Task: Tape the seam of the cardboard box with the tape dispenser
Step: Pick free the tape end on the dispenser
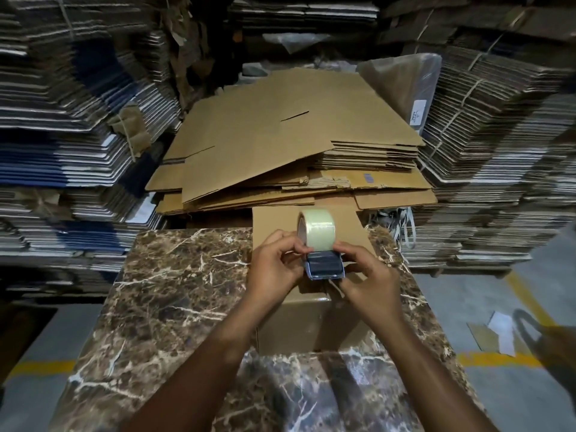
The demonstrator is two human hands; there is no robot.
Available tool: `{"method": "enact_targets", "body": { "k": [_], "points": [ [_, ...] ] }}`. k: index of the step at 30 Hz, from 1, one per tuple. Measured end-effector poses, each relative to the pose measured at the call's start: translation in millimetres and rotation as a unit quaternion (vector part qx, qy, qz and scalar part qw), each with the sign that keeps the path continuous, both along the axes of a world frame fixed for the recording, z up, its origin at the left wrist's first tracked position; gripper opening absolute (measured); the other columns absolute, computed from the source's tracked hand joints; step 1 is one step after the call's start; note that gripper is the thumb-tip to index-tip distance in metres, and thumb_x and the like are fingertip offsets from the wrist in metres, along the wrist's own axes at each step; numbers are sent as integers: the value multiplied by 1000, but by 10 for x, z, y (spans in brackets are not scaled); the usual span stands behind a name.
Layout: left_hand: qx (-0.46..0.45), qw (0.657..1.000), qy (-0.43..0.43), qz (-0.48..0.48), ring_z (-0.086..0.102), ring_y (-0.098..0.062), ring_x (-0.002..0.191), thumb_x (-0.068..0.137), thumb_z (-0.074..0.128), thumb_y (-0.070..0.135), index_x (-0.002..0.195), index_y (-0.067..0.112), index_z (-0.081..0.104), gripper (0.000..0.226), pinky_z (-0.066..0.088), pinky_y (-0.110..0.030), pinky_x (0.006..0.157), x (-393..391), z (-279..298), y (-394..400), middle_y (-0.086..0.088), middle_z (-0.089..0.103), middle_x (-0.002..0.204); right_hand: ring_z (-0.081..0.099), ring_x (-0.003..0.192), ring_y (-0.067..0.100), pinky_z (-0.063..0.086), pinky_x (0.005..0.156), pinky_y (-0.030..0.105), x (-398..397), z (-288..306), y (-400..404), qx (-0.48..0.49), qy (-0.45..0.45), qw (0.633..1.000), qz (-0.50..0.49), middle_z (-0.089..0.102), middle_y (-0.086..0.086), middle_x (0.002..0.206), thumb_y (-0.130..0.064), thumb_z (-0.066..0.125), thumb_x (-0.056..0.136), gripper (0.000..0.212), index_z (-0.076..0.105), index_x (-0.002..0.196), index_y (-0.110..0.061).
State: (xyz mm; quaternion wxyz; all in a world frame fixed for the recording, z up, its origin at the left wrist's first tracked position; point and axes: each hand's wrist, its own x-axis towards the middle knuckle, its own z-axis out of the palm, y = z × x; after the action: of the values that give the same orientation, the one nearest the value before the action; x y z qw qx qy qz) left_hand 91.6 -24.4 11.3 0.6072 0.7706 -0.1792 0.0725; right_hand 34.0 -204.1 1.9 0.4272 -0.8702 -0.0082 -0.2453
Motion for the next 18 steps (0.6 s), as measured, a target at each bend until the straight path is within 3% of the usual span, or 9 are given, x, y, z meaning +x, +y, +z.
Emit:
{"method": "enact_targets", "body": {
  "k": [3,6,9,12,15,18],
  "points": [
    [53,998,-26,12,66,-8,92,70,81,-8,81,14,73,26,60,-36,84,-29,-68,-63,2,66,95,68,107,-3,58,92,26,-76,-74,-120,35,18,998,46,69,-15,123,7,80,72,63,67,121,-30],
    [77,996,-32,13,66,-11,91,70,76,-14,84,15,72,33,60,-31,82,-113,-117,-76,2,64,96,66,117,4,55,99,34,-130,-162,-193,45,18,995,90,68,-7,130,7,78,75,57,69,124,-21],
    [107,994,-37,6,66,-11,91,72,66,-16,86,17,70,36,58,-23,79,-105,-163,-42,4,63,98,61,124,3,51,104,31,-131,-246,-274,20,16,993,120,65,-6,135,3,75,78,56,67,130,-17],
    [137,989,-47,1,65,-14,89,72,61,-14,90,19,71,39,56,-26,74,-123,-175,-22,4,63,98,59,125,0,50,103,26,-138,-287,-308,9,20,990,141,62,-7,139,5,71,80,58,64,133,-17],
    [154,987,-41,20,62,-2,104,78,60,-10,102,21,75,42,49,-12,88,-245,-171,-8,6,65,110,60,123,0,52,101,26,-172,-285,-335,22,27,988,150,62,-7,138,7,66,79,60,64,133,-20],
    [129,989,-51,45,57,4,114,85,67,-2,109,19,74,33,46,-8,94,-447,-205,29,6,62,118,64,119,5,55,100,32,-221,-220,-352,23,3,990,142,66,-7,131,-6,74,81,52,66,130,-21]
  ]
}}
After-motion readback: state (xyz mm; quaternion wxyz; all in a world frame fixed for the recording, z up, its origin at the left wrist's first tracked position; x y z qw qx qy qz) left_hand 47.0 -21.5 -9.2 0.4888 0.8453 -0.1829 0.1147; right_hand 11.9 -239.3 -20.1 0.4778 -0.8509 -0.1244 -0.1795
